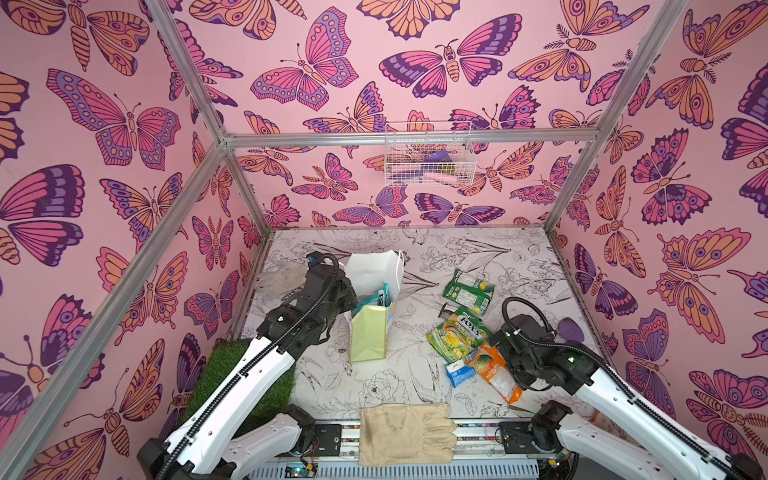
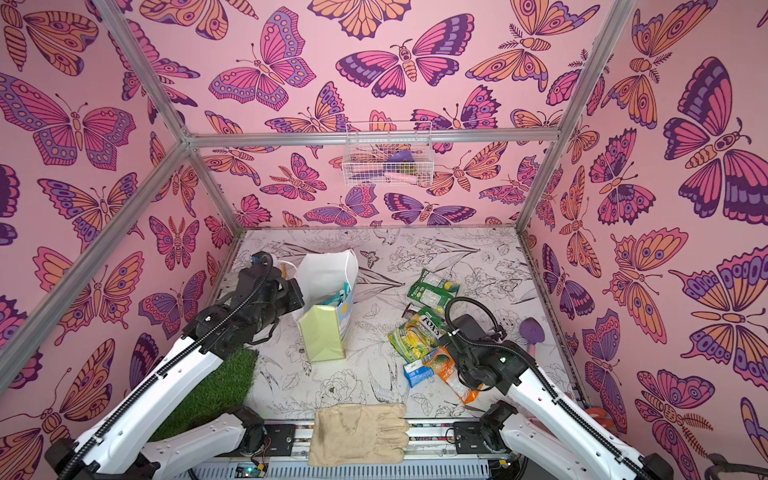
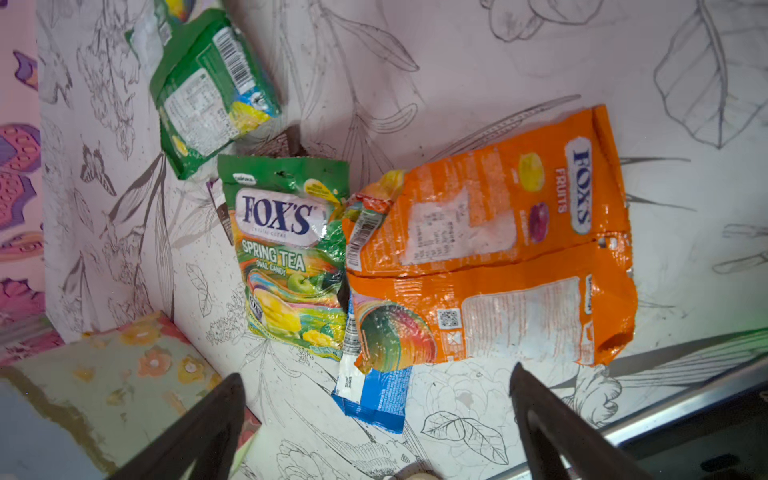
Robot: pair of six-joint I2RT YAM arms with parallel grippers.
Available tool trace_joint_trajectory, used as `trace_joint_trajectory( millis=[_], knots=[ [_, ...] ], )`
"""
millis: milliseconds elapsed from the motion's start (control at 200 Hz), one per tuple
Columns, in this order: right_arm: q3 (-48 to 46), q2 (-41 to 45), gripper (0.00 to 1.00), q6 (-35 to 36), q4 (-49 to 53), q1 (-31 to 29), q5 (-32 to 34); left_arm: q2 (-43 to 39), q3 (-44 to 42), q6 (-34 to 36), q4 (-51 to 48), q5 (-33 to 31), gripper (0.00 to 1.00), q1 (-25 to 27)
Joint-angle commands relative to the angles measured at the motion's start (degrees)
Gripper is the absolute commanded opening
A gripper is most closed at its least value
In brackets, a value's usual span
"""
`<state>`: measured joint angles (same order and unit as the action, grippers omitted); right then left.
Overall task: Place the snacks into the paper bag
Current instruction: 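Move the right gripper over the orange Fox's Fruits packet and lower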
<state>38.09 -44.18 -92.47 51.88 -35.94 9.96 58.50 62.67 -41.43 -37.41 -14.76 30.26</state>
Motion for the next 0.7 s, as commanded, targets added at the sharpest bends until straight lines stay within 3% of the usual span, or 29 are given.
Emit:
trace_joint_trajectory(
  millis=[0, 245, 496, 696],
  knots=[
    [-2.7, 3.4, 0.99, -11.4, 1.7, 0.4, 0.1, -1.0, -1.0, -0.5, 1.2, -0.1, 0.0, -0.5],
    [-9.6, 13.5, 0.99, -22.1, 1.0, 0.4, 1.5, -0.8, -1.0, -0.5, 1.2, -0.2, 0.0, -0.5],
    [-12.8, 6.9, 0.99, -24.4, -7.5, 0.4, -6.4, -0.2, -1.1, -0.8, 1.3, 0.2, 0.0, -0.5],
    [-12.4, 4.9, 0.99, -26.2, -8.2, 0.3, -6.6, -1.2, -1.3, -0.7, 1.2, -0.3, 0.0, -0.5]
  ],
)
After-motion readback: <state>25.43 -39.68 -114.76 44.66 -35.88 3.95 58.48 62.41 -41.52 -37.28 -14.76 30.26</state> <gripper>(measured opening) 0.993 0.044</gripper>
